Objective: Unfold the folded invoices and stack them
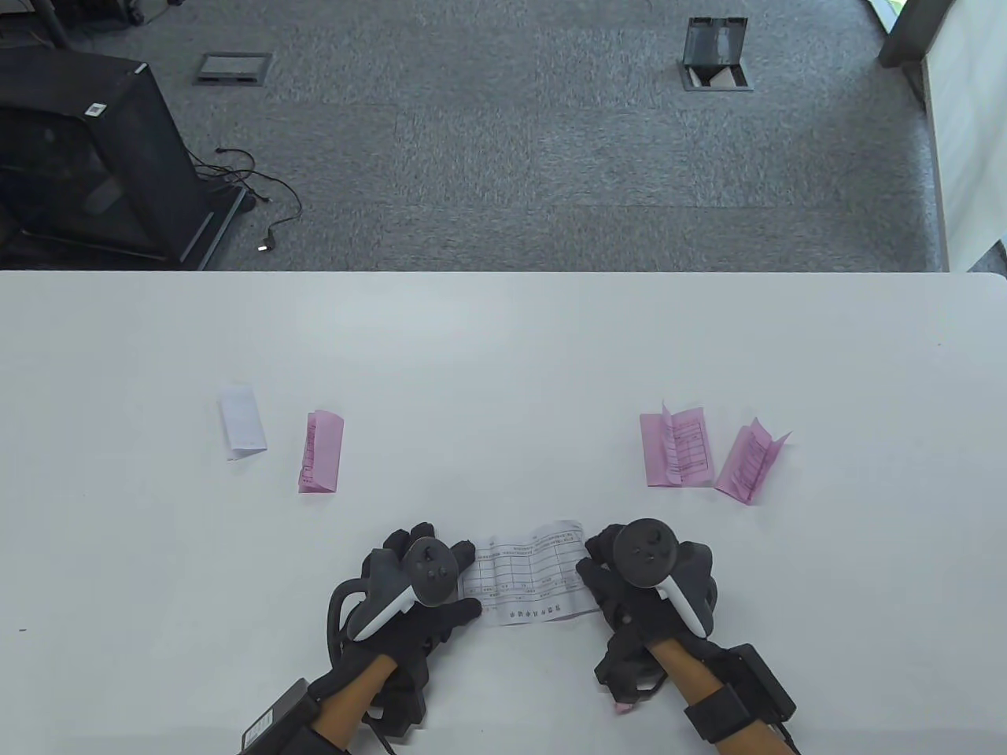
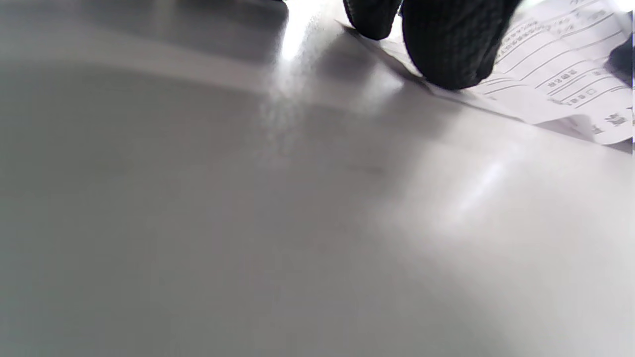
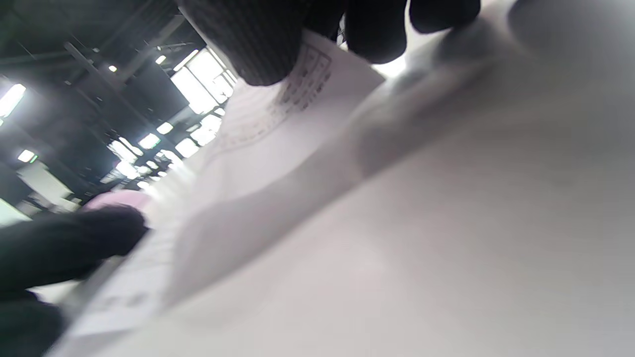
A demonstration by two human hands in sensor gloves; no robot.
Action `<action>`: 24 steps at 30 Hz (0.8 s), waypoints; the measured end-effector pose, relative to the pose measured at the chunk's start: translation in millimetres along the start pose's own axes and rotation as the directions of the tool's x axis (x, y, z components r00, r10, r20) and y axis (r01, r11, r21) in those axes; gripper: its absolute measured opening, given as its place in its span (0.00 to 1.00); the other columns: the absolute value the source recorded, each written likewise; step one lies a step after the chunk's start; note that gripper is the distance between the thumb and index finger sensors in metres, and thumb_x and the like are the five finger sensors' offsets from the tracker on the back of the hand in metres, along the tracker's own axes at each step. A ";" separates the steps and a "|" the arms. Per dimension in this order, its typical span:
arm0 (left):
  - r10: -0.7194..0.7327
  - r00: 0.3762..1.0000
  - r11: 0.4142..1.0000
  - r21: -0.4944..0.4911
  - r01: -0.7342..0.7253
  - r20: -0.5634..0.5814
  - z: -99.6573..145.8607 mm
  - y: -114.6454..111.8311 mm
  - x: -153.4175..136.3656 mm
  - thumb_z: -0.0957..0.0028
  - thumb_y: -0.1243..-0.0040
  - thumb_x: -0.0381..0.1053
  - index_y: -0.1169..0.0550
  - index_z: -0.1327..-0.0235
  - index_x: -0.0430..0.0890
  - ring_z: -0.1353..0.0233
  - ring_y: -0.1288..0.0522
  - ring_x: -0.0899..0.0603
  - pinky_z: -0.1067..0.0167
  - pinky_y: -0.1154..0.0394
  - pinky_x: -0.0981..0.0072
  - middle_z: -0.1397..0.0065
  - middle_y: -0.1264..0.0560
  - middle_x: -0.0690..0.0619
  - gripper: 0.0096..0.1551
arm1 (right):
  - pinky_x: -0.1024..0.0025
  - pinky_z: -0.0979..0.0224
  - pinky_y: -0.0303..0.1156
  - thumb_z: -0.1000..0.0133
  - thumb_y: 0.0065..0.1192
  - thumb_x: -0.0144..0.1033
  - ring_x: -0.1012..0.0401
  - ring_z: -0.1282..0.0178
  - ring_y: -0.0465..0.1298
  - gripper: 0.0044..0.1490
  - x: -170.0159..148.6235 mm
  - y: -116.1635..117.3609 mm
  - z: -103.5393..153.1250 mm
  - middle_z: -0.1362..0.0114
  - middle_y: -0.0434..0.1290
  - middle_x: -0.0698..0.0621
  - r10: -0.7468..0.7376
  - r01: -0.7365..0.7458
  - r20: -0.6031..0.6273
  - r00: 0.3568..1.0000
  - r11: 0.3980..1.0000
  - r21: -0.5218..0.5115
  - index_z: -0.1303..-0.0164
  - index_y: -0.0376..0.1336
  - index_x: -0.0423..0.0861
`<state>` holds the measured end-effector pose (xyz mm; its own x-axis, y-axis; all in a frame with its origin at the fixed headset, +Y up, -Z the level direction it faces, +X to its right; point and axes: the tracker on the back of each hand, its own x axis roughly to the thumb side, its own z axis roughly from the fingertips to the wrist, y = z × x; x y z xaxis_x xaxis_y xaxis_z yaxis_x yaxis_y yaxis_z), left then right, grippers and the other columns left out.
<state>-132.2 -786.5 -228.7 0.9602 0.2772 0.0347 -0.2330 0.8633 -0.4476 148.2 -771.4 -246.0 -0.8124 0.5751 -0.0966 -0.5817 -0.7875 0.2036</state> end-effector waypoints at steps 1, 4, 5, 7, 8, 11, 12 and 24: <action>0.046 0.999 0.999 0.012 -0.047 0.009 -0.3 1.8 -1.5 0.48 0.39 0.66 0.45 0.17 0.62 0.15 0.65 0.32 0.24 0.64 0.26 0.10 0.61 0.43 0.46 | 0.36 0.22 0.51 0.45 0.59 0.45 0.45 0.22 0.61 0.22 1.5 -4.6 1.3 0.25 0.63 0.48 -0.068 0.067 0.017 0.998 0.998 0.017 0.41 0.61 0.55; 0.203 0.979 0.978 0.033 -0.204 0.034 0.7 9.1 -7.4 0.48 0.39 0.65 0.47 0.16 0.57 0.16 0.63 0.30 0.26 0.63 0.25 0.11 0.58 0.38 0.50 | 0.36 0.22 0.52 0.45 0.59 0.45 0.47 0.24 0.64 0.21 8.3 -16.7 6.7 0.27 0.65 0.49 -0.200 0.196 0.095 0.975 0.980 0.047 0.42 0.61 0.57; 0.266 0.963 0.962 0.049 -0.268 0.043 1.6 12.7 -11.0 0.48 0.39 0.65 0.49 0.16 0.55 0.16 0.61 0.29 0.26 0.63 0.25 0.11 0.58 0.37 0.51 | 0.36 0.22 0.52 0.45 0.59 0.45 0.47 0.24 0.64 0.21 12.3 -21.6 9.7 0.27 0.66 0.50 -0.236 0.229 0.137 0.962 0.971 0.063 0.42 0.61 0.58; 0.364 0.929 0.927 0.068 -0.369 0.072 3.2 18.2 -17.1 0.48 0.38 0.65 0.51 0.16 0.52 0.16 0.59 0.26 0.26 0.61 0.25 0.12 0.57 0.36 0.54 | 0.37 0.22 0.53 0.45 0.59 0.46 0.47 0.24 0.65 0.21 19.3 -28.6 15.3 0.27 0.66 0.50 -0.281 0.270 0.214 0.936 0.960 0.077 0.42 0.61 0.60; 0.428 0.898 0.899 0.057 -0.435 0.100 4.3 21.4 -20.4 0.48 0.38 0.65 0.52 0.16 0.51 0.16 0.59 0.26 0.26 0.60 0.25 0.12 0.57 0.35 0.55 | 0.36 0.22 0.52 0.46 0.59 0.46 0.48 0.24 0.65 0.21 24.0 -33.0 19.0 0.27 0.67 0.51 -0.304 0.290 0.276 0.912 0.953 0.092 0.42 0.61 0.61; 0.599 0.777 0.791 0.008 -0.612 0.195 6.3 26.5 -26.6 0.47 0.37 0.65 0.57 0.17 0.48 0.17 0.58 0.24 0.26 0.56 0.25 0.13 0.58 0.34 0.59 | 0.36 0.21 0.53 0.46 0.59 0.46 0.48 0.24 0.65 0.21 33.4 -41.2 28.0 0.27 0.67 0.51 -0.339 0.317 0.385 0.858 0.941 0.121 0.43 0.61 0.62; 0.631 0.744 0.764 -0.009 -0.646 0.220 6.4 26.9 -27.6 0.47 0.37 0.65 0.59 0.17 0.47 0.17 0.58 0.24 0.26 0.56 0.24 0.13 0.59 0.34 0.61 | 0.36 0.21 0.53 0.46 0.59 0.47 0.48 0.24 0.65 0.21 36.6 -44.4 31.6 0.27 0.67 0.51 -0.345 0.322 0.418 0.841 0.938 0.126 0.43 0.61 0.63; 0.752 0.473 0.523 0.023 -0.852 0.459 11.9 28.5 -28.9 0.46 0.32 0.55 0.20 0.40 0.52 0.35 0.23 0.39 0.37 0.27 0.43 0.40 0.17 0.48 0.22 | 0.39 0.23 0.57 0.45 0.58 0.45 0.49 0.29 0.70 0.21 21.3 -56.4 26.3 0.33 0.71 0.52 -0.462 0.465 0.364 0.809 0.881 0.084 0.42 0.61 0.60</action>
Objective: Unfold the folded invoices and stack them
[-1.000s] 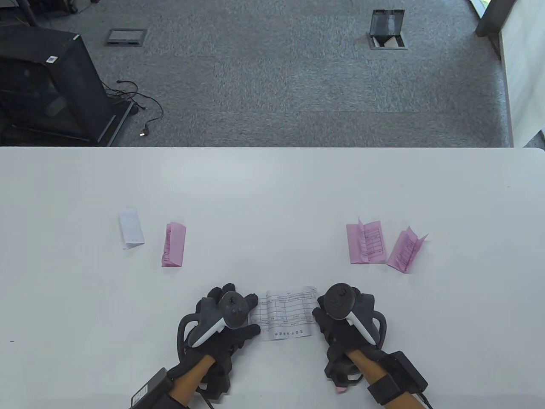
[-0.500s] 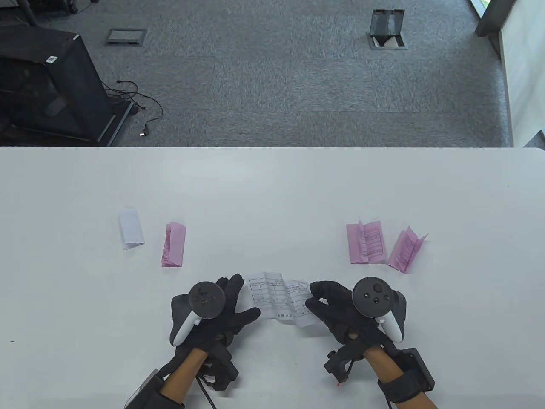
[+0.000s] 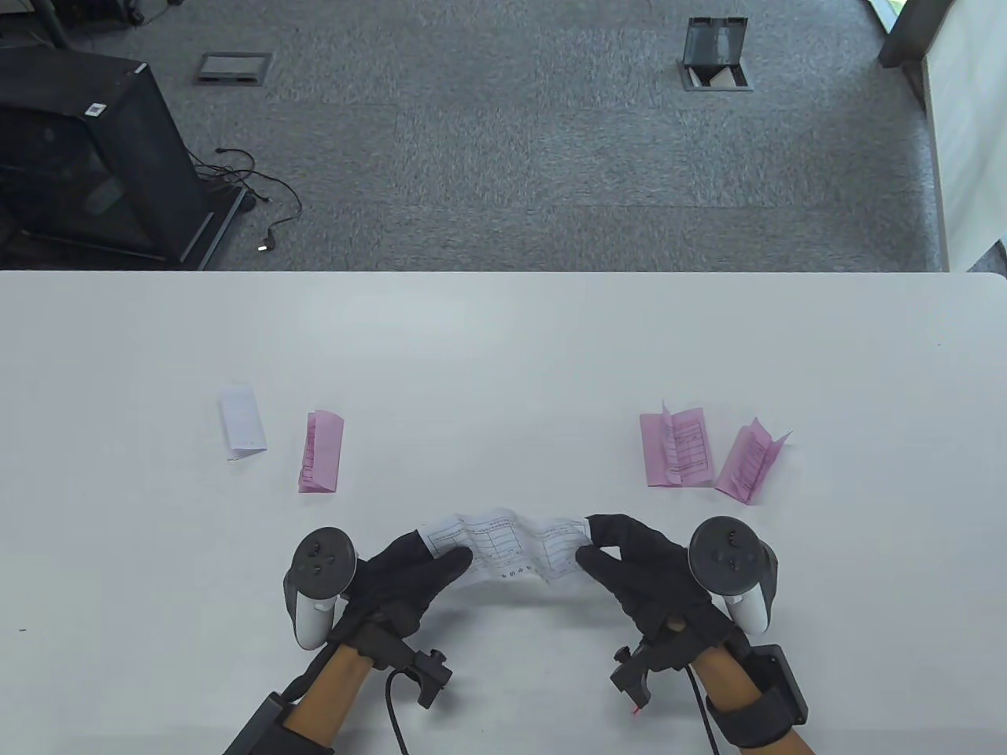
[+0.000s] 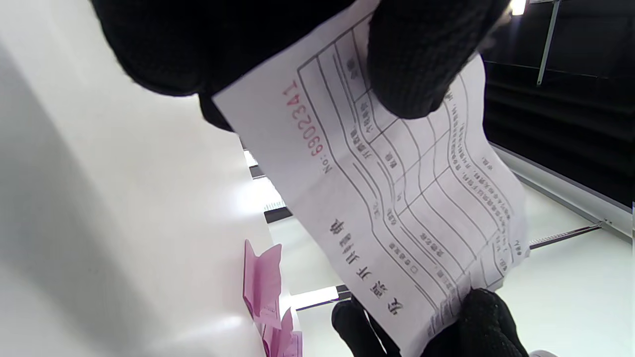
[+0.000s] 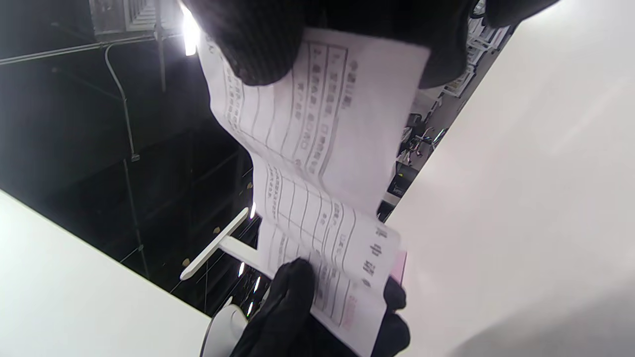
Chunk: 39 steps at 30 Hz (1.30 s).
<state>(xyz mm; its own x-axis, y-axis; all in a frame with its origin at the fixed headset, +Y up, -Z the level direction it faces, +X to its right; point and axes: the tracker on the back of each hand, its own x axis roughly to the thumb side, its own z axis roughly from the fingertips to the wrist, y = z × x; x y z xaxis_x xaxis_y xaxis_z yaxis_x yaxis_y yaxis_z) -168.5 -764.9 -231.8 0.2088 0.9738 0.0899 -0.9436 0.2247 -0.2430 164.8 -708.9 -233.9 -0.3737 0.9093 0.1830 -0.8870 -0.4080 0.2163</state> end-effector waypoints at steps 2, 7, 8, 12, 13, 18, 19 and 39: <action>-0.030 1.000 0.999 0.032 0.031 -0.007 1.1 1.7 1.3 0.46 0.32 0.54 0.20 0.39 0.50 0.39 0.22 0.41 0.40 0.25 0.46 0.45 0.16 0.50 0.23 | 0.39 0.23 0.57 0.44 0.57 0.45 0.49 0.30 0.70 0.21 -7.6 -3.9 -2.2 0.34 0.72 0.52 0.004 -0.005 -0.046 0.999 0.999 -0.033 0.41 0.60 0.58; -0.091 0.995 0.993 0.070 0.094 -0.040 1.9 1.4 2.2 0.46 0.31 0.52 0.20 0.39 0.49 0.42 0.20 0.42 0.43 0.23 0.48 0.47 0.15 0.50 0.23 | 0.39 0.24 0.58 0.44 0.56 0.44 0.50 0.33 0.72 0.22 -22.1 1.3 -7.3 0.37 0.73 0.52 0.057 -0.062 -0.138 0.989 0.998 -0.027 0.41 0.60 0.55; -0.095 0.994 0.993 0.068 0.099 -0.052 1.5 1.8 1.8 0.46 0.31 0.52 0.20 0.38 0.49 0.42 0.20 0.42 0.43 0.23 0.49 0.47 0.15 0.50 0.23 | 0.39 0.24 0.58 0.44 0.56 0.44 0.49 0.33 0.72 0.21 -24.6 2.0 -8.3 0.37 0.73 0.52 0.078 -0.084 -0.157 0.985 0.996 -0.030 0.41 0.60 0.54; -0.129 0.988 0.988 0.076 0.136 -0.090 -0.7 0.1 1.0 0.46 0.31 0.49 0.21 0.35 0.48 0.44 0.19 0.42 0.45 0.22 0.50 0.44 0.15 0.49 0.25 | 0.39 0.25 0.58 0.44 0.56 0.44 0.49 0.34 0.72 0.22 -35.8 5.7 -11.5 0.37 0.73 0.51 0.145 -0.157 -0.231 0.962 0.987 -0.037 0.41 0.61 0.54; -0.165 0.981 0.982 0.077 0.173 -0.106 -1.8 -1.1 1.1 0.46 0.31 0.49 0.22 0.35 0.48 0.45 0.19 0.43 0.46 0.22 0.51 0.44 0.15 0.49 0.25 | 0.39 0.25 0.58 0.44 0.56 0.44 0.49 0.34 0.72 0.22 -39.2 7.4 -12.6 0.37 0.73 0.51 0.163 -0.178 -0.255 0.953 0.983 -0.035 0.41 0.61 0.54; -0.289 0.928 0.942 0.102 0.319 -0.234 -13.8 -5.9 1.1 0.46 0.30 0.49 0.24 0.31 0.48 0.49 0.19 0.44 0.49 0.22 0.53 0.45 0.15 0.48 0.28 | 0.40 0.25 0.59 0.44 0.57 0.44 0.49 0.35 0.73 0.22 -48.3 16.1 -26.2 0.39 0.74 0.51 0.270 -0.303 -0.387 0.882 0.953 -0.024 0.40 0.61 0.53; -0.303 0.919 0.937 0.097 0.336 -0.254 -17.9 -5.9 2.7 0.46 0.30 0.49 0.24 0.31 0.48 0.49 0.19 0.45 0.49 0.22 0.54 0.44 0.16 0.48 0.28 | 0.40 0.25 0.59 0.44 0.57 0.44 0.49 0.36 0.73 0.22 -47.3 16.7 -30.7 0.39 0.74 0.51 0.293 -0.332 -0.398 0.869 0.943 -0.030 0.40 0.62 0.53; -0.694 0.468 0.606 -0.093 0.790 -0.547 -128.3 -26.9 -7.7 0.47 0.30 0.56 0.30 0.24 0.48 0.55 0.19 0.50 0.52 0.22 0.56 0.49 0.17 0.52 0.38 | 0.37 0.24 0.56 0.45 0.58 0.47 0.45 0.29 0.69 0.21 -59.5 51.3 -137.2 0.35 0.72 0.48 0.783 -0.863 -0.514 0.351 0.483 0.147 0.43 0.64 0.55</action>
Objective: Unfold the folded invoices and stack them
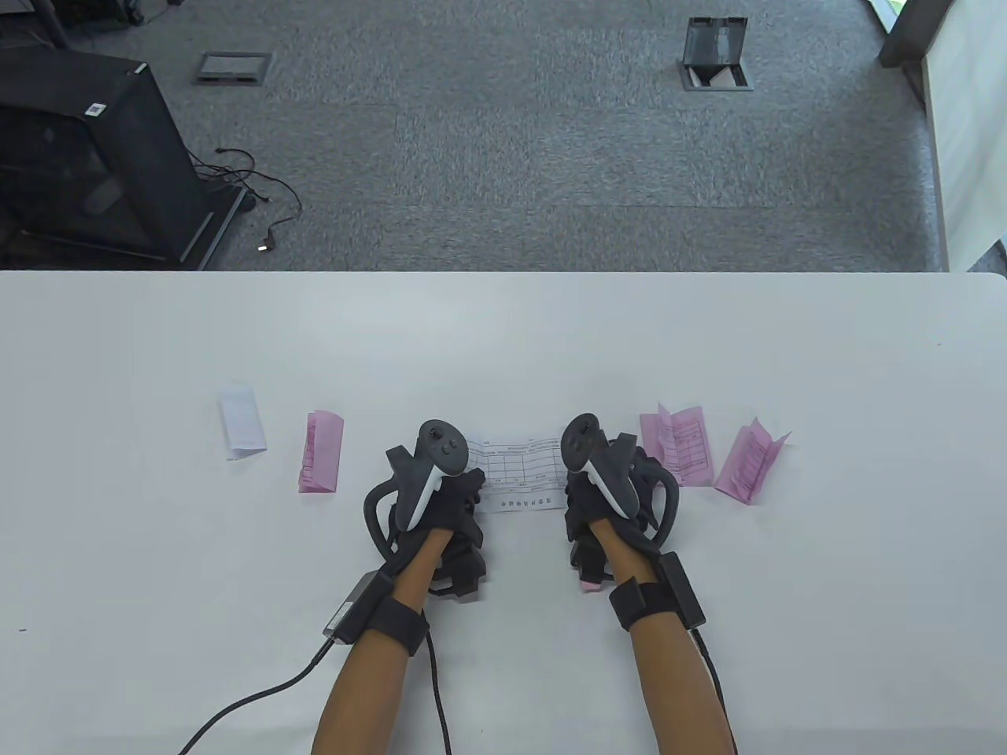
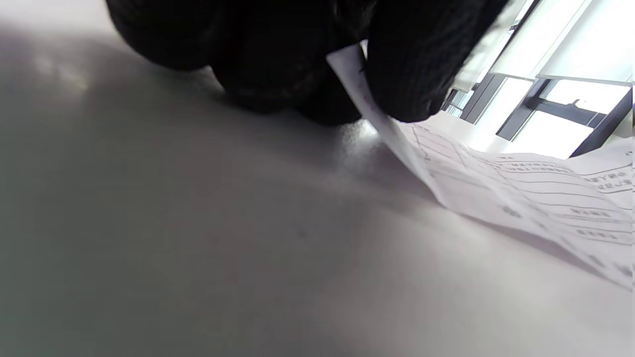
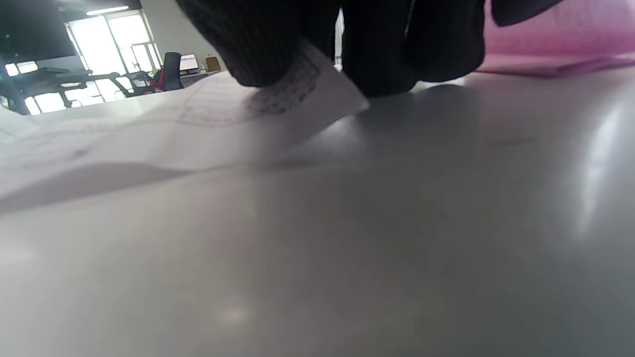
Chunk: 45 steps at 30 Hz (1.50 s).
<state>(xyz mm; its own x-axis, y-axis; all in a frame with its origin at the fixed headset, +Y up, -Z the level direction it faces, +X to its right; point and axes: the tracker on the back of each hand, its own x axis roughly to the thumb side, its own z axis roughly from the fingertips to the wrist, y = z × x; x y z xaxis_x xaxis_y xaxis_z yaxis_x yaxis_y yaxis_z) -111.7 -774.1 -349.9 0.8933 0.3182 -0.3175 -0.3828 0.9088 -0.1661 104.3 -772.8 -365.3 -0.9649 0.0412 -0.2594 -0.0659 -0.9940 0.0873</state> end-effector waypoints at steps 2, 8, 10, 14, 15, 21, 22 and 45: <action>-0.112 0.993 0.994 0.013 0.113 -0.022 -0.5 1.1 2.1 0.48 0.30 0.59 0.32 0.23 0.49 0.55 0.20 0.51 0.51 0.22 0.57 0.48 0.17 0.55 0.41 | 0.37 0.24 0.56 0.45 0.59 0.48 0.45 0.29 0.69 0.21 0.9 -0.5 1.1 0.35 0.72 0.49 0.016 -0.016 -0.007 1.000 1.000 -0.010 0.43 0.64 0.55; -0.197 0.979 0.980 0.028 0.198 -0.053 1.6 2.3 1.2 0.52 0.30 0.63 0.35 0.20 0.48 0.52 0.21 0.49 0.48 0.23 0.54 0.45 0.19 0.53 0.48 | 0.37 0.24 0.56 0.46 0.61 0.51 0.44 0.28 0.68 0.22 -1.1 0.0 2.0 0.34 0.70 0.51 0.068 -0.068 -0.067 0.995 0.998 0.006 0.44 0.64 0.55; -0.221 0.972 0.974 0.027 0.224 -0.083 -0.1 4.1 -2.0 0.53 0.30 0.65 0.36 0.19 0.49 0.49 0.21 0.48 0.46 0.24 0.53 0.42 0.21 0.52 0.51 | 0.37 0.24 0.56 0.46 0.60 0.52 0.44 0.28 0.67 0.23 -3.2 -0.2 1.5 0.33 0.70 0.50 0.086 -0.086 -0.078 0.993 0.996 0.007 0.44 0.64 0.55; -0.214 0.972 0.976 0.013 0.216 -0.098 -1.7 5.3 -4.3 0.54 0.31 0.66 0.37 0.18 0.50 0.47 0.23 0.47 0.44 0.25 0.52 0.39 0.22 0.51 0.52 | 0.37 0.24 0.56 0.47 0.60 0.53 0.44 0.28 0.68 0.24 -3.8 -1.2 1.6 0.34 0.70 0.50 0.085 -0.084 -0.079 0.993 0.996 0.008 0.44 0.64 0.55; -0.220 0.970 0.975 0.010 0.222 -0.099 -1.9 5.6 -3.9 0.54 0.31 0.66 0.37 0.18 0.50 0.47 0.23 0.47 0.43 0.25 0.52 0.39 0.22 0.51 0.52 | 0.37 0.24 0.56 0.47 0.60 0.53 0.44 0.28 0.68 0.23 -3.8 -1.4 1.7 0.34 0.70 0.50 0.084 -0.083 -0.078 0.993 0.996 0.008 0.44 0.64 0.54; -0.240 0.969 0.970 0.019 0.242 -0.062 3.5 5.7 -1.9 0.53 0.32 0.66 0.37 0.18 0.50 0.45 0.23 0.45 0.42 0.25 0.51 0.37 0.23 0.49 0.51 | 0.37 0.24 0.56 0.47 0.59 0.54 0.44 0.28 0.68 0.24 -11.0 -3.6 0.1 0.32 0.70 0.49 -0.016 0.017 -0.074 0.997 1.000 0.010 0.44 0.64 0.55; -0.227 0.972 0.973 0.029 0.229 -0.055 4.6 6.5 -2.5 0.52 0.32 0.65 0.37 0.18 0.49 0.45 0.22 0.45 0.42 0.25 0.50 0.37 0.23 0.48 0.50 | 0.37 0.25 0.56 0.47 0.59 0.54 0.44 0.28 0.68 0.24 -13.0 -5.4 1.0 0.32 0.70 0.48 -0.045 0.046 -0.074 0.996 0.999 0.011 0.44 0.64 0.55; -0.065 0.956 0.986 0.166 0.017 0.286 109.4 29.8 -41.4 0.47 0.36 0.63 0.36 0.19 0.47 0.32 0.24 0.35 0.36 0.27 0.42 0.25 0.26 0.39 0.45 | 0.31 0.23 0.50 0.48 0.52 0.65 0.38 0.21 0.59 0.51 -105.3 -55.1 -6.8 0.20 0.61 0.41 0.026 -0.008 -0.191 0.981 0.996 0.094 0.19 0.50 0.49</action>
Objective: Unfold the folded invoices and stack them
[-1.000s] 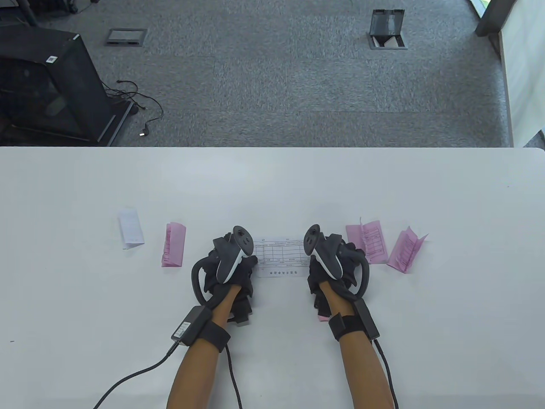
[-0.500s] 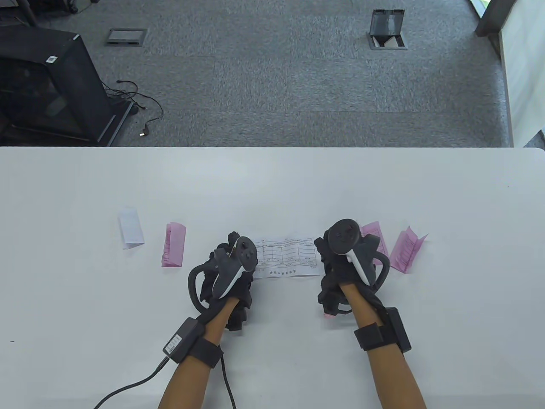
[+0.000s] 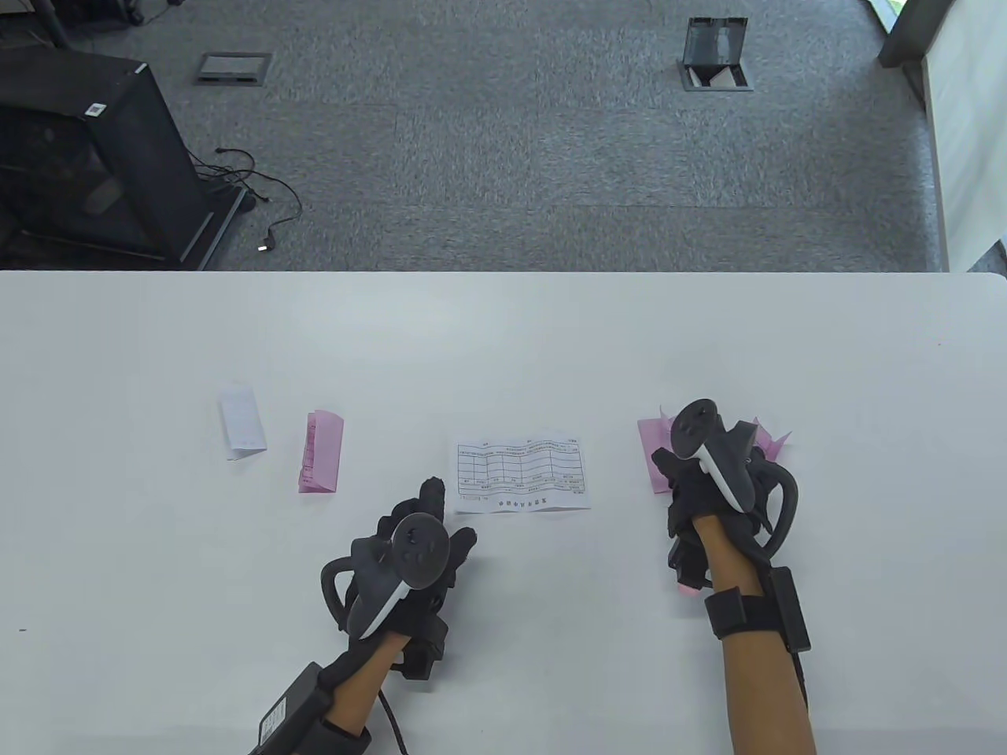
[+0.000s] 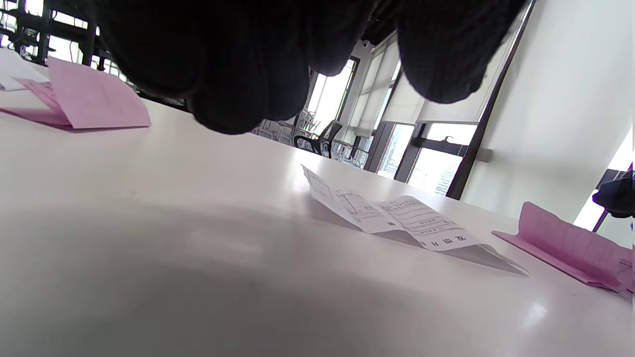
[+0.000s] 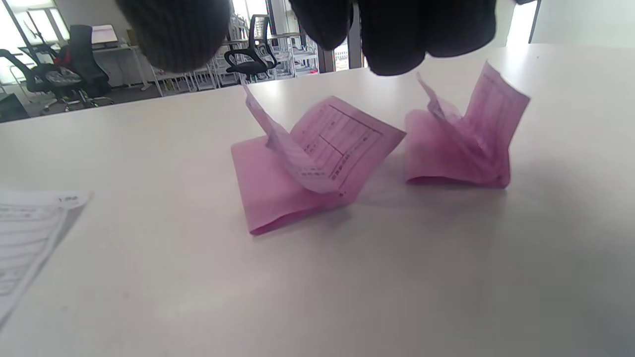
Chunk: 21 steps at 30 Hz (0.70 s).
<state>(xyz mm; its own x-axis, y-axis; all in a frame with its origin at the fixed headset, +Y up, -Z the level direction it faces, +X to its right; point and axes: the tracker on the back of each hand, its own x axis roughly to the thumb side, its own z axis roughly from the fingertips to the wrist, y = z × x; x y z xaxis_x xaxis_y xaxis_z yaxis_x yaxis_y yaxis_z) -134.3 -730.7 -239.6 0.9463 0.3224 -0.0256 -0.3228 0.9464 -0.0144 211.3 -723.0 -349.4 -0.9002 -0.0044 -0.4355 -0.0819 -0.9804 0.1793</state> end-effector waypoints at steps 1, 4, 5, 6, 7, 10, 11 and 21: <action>-0.004 1.000 1.000 -0.010 0.004 -0.002 0.4 -1.6 -3.0 0.47 0.36 0.63 0.36 0.19 0.47 0.32 0.24 0.35 0.36 0.27 0.42 0.25 0.26 0.39 0.45 | 0.31 0.24 0.50 0.49 0.53 0.66 0.38 0.21 0.59 0.51 3.6 4.7 -3.5 0.20 0.61 0.41 0.027 -0.027 -0.008 1.000 1.000 0.009 0.19 0.50 0.49; -0.008 1.000 1.000 -0.024 0.007 -0.010 0.4 -4.1 -8.7 0.47 0.36 0.63 0.36 0.19 0.47 0.32 0.25 0.35 0.36 0.27 0.42 0.25 0.26 0.39 0.45 | 0.31 0.23 0.49 0.49 0.53 0.66 0.39 0.21 0.59 0.48 11.9 15.4 -8.5 0.20 0.61 0.42 0.096 -0.096 -0.022 0.995 0.995 0.024 0.22 0.53 0.50; 0.004 1.000 1.000 -0.027 -0.004 -0.015 0.8 -5.0 -11.0 0.47 0.36 0.63 0.35 0.19 0.47 0.32 0.25 0.35 0.35 0.27 0.42 0.25 0.26 0.39 0.45 | 0.31 0.23 0.50 0.48 0.54 0.64 0.39 0.21 0.60 0.46 14.1 19.3 -10.1 0.21 0.62 0.43 0.123 -0.123 -0.036 0.992 0.992 0.017 0.23 0.55 0.50; 0.018 1.000 0.999 -0.028 -0.019 -0.015 1.3 -5.6 -12.3 0.47 0.36 0.63 0.35 0.19 0.47 0.32 0.25 0.35 0.36 0.27 0.42 0.25 0.26 0.39 0.44 | 0.32 0.24 0.51 0.47 0.55 0.61 0.40 0.22 0.61 0.42 15.1 22.3 -11.4 0.22 0.64 0.43 0.145 -0.145 -0.052 0.988 0.989 -0.003 0.26 0.58 0.50; 0.026 1.000 0.999 -0.028 -0.026 -0.014 1.7 -6.1 -13.1 0.47 0.36 0.63 0.35 0.20 0.47 0.32 0.24 0.35 0.36 0.27 0.42 0.26 0.26 0.39 0.44 | 0.33 0.24 0.52 0.46 0.56 0.59 0.41 0.23 0.63 0.38 15.2 23.7 -12.0 0.24 0.66 0.44 0.153 -0.154 -0.058 0.987 0.988 -0.014 0.29 0.60 0.50; 0.044 0.999 0.999 -0.029 -0.044 0.007 3.9 -7.0 -12.9 0.47 0.37 0.63 0.34 0.20 0.47 0.33 0.24 0.35 0.36 0.27 0.42 0.26 0.26 0.39 0.43 | 0.35 0.24 0.55 0.44 0.58 0.49 0.44 0.29 0.70 0.24 10.4 27.5 -16.3 0.32 0.74 0.48 0.130 -0.135 -0.072 0.989 0.989 -0.066 0.41 0.68 0.52; 0.056 0.998 0.998 -0.027 -0.056 0.017 4.5 -7.5 -12.0 0.47 0.37 0.62 0.34 0.20 0.47 0.33 0.24 0.35 0.36 0.27 0.42 0.26 0.25 0.39 0.43 | 0.36 0.25 0.56 0.44 0.58 0.48 0.45 0.30 0.71 0.23 7.7 26.8 -15.5 0.33 0.75 0.48 0.108 -0.114 -0.073 0.992 0.990 -0.082 0.43 0.68 0.52; 0.418 0.842 0.908 -0.140 -0.395 0.340 17.0 -14.2 15.7 0.46 0.38 0.62 0.31 0.23 0.48 0.35 0.22 0.37 0.39 0.25 0.45 0.28 0.24 0.42 0.39 | 0.36 0.25 0.57 0.44 0.58 0.47 0.46 0.32 0.72 0.22 -8.3 -7.8 64.3 0.35 0.75 0.48 -0.158 0.249 0.283 0.946 0.914 -0.322 0.44 0.68 0.51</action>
<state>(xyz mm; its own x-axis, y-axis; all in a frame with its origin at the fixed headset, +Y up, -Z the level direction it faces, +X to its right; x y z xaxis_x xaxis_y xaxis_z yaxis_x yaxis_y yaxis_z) -114.5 -738.7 -222.8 0.6688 0.6749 0.3118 -0.6693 0.7292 -0.1428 191.9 -702.6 -290.4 -0.9597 0.2064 -0.1906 -0.1611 -0.9602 -0.2282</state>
